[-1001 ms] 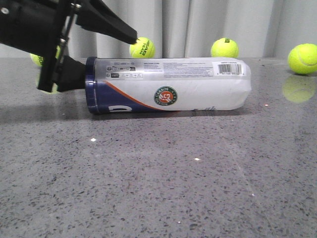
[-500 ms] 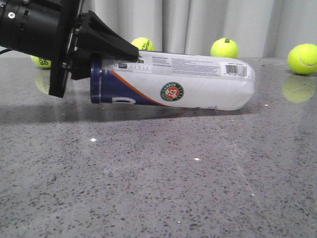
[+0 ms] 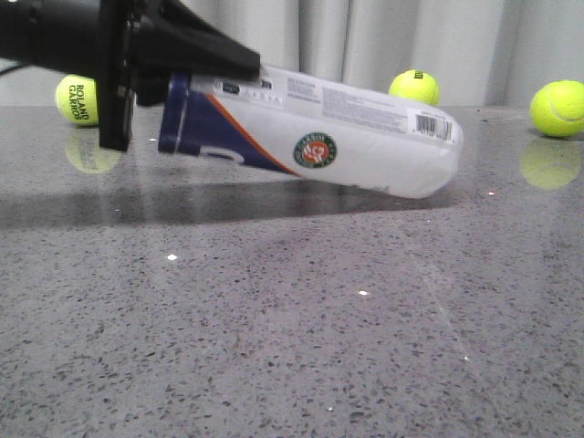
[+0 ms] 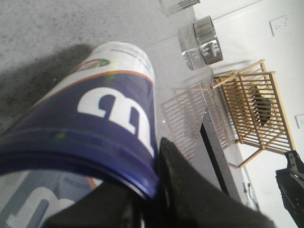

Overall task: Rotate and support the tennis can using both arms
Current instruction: 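Lift the navy end with the left gripper, tilting the can upward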

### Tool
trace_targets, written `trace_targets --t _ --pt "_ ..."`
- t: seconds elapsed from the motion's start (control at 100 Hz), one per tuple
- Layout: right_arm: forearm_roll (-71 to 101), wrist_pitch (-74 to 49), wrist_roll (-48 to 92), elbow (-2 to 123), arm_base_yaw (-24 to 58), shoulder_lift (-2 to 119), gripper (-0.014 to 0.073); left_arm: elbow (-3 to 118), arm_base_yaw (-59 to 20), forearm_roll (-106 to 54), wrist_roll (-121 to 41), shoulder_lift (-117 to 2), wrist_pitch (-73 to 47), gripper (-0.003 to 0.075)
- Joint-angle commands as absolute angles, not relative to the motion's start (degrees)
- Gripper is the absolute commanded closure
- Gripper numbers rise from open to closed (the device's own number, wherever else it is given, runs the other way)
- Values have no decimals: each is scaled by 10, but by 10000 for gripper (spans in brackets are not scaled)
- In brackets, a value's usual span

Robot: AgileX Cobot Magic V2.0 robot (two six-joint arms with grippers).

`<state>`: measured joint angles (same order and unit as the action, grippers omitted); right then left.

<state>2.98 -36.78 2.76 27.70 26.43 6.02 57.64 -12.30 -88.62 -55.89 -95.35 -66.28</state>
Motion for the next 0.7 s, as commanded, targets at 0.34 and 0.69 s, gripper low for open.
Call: trace_targets --t 0.34,0.69 --pt "31 -320 29 290 261 67 652 831 -128 -628 -346 -834 -718 740" --pt "31 -320 29 290 261 67 652 950 -184 -288 -181 -793 -735 740"
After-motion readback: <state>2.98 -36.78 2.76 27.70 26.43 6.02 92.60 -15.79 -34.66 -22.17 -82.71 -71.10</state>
